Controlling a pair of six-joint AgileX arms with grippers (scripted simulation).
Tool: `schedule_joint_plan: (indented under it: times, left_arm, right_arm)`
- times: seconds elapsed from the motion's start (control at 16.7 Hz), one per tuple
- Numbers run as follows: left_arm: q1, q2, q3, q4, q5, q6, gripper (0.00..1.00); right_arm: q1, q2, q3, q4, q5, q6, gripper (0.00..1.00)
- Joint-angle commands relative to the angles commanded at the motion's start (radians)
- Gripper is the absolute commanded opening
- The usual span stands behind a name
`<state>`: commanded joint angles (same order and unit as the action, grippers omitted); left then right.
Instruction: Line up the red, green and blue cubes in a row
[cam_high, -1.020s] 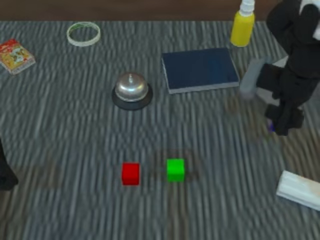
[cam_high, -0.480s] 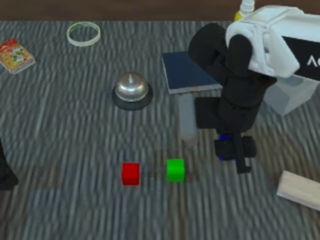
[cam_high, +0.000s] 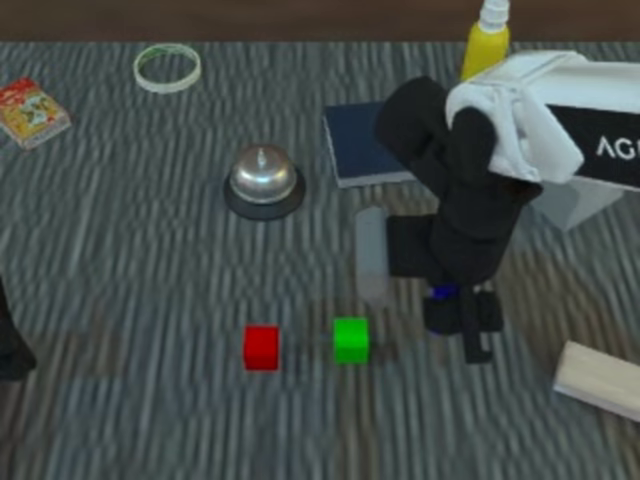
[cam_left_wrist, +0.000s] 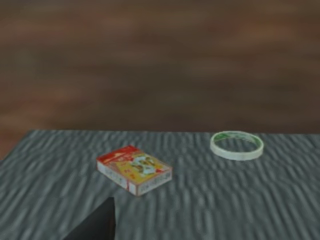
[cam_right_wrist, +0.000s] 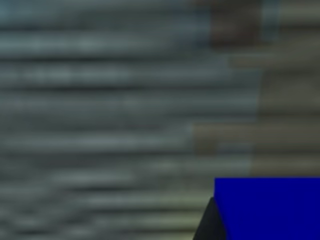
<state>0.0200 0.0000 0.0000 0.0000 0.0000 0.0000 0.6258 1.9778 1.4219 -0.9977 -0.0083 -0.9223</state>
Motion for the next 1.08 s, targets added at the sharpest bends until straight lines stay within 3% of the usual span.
schedule_joint_plan:
  times: [0.24, 0.48, 1.08]
  left_arm:
    - [0.000, 0.000, 0.000, 0.000, 0.000, 0.000, 1.00]
    - [0.000, 0.000, 0.000, 0.000, 0.000, 0.000, 1.00]
    - [0.000, 0.000, 0.000, 0.000, 0.000, 0.000, 1.00]
  right_arm:
    - [0.006, 0.043, -0.089, 0.129, 0.000, -0.005, 0.00]
    - [0.007, 0.047, -0.095, 0.136, 0.000, -0.005, 0.00]
    - [0.007, 0.047, -0.095, 0.136, 0.000, -0.005, 0.75]
